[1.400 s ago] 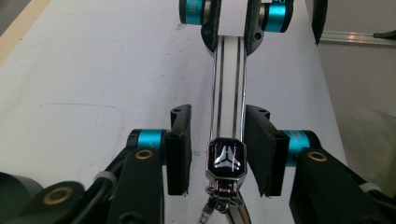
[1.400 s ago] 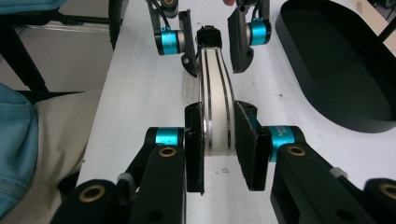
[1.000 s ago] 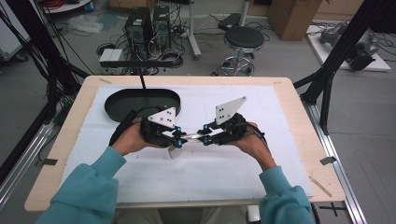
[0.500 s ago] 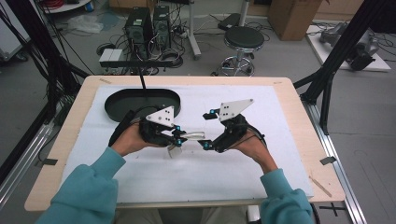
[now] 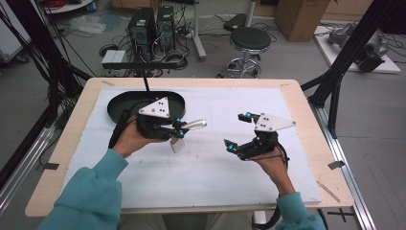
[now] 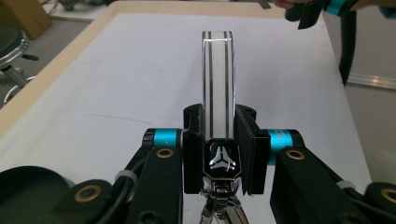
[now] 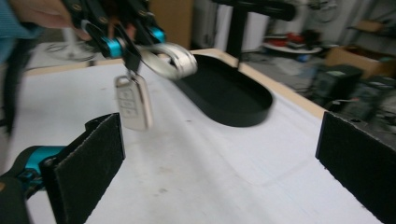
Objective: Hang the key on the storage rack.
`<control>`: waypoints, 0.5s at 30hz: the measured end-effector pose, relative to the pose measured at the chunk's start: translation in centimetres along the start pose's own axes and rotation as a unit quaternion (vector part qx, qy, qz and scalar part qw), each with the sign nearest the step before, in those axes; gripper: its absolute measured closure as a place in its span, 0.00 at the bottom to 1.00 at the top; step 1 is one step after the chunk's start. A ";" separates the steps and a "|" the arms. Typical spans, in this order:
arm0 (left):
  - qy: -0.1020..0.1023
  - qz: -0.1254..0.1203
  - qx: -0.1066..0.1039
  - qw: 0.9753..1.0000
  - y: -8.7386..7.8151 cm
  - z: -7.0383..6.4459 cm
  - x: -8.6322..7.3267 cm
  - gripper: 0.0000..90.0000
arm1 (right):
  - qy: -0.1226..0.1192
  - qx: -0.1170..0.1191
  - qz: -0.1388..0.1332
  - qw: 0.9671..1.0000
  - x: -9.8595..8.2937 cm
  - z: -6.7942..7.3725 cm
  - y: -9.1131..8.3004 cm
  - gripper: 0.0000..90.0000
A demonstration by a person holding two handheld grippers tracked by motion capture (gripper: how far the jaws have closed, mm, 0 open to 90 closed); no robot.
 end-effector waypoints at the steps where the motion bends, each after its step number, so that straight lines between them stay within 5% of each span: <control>1: -0.004 -0.004 0.004 1.000 -0.1 0.2 0.0 0.82 | 0.010 -0.026 -0.013 1.000 -0.7 -0.4 -0.7 0.01; 5: -0.020 -0.023 0.024 0.999 -0.7 1.2 -0.1 0.82 | 0.017 -0.064 -0.033 0.997 -1.8 -0.9 -1.7 0.01; 10: -0.045 -0.038 0.054 0.997 -1.5 2.7 -0.4 0.82 | 0.040 -0.116 -0.067 0.990 -3.8 -1.7 -3.4 0.01; 15: -0.074 -0.064 0.085 0.992 -2.1 4.2 -0.7 0.82 | 0.045 -0.137 -0.071 0.987 -5.1 -2.1 -3.9 0.01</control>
Point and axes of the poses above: each handheld gripper's, and its own axes: y roughly forward along the jaws, x roughly out of its top, z roughly to its left, the point moved 6 cm from there along y, roughly forward along the jaws, and after that the axes turned 8 degrees about z, right-handed, at the moved point
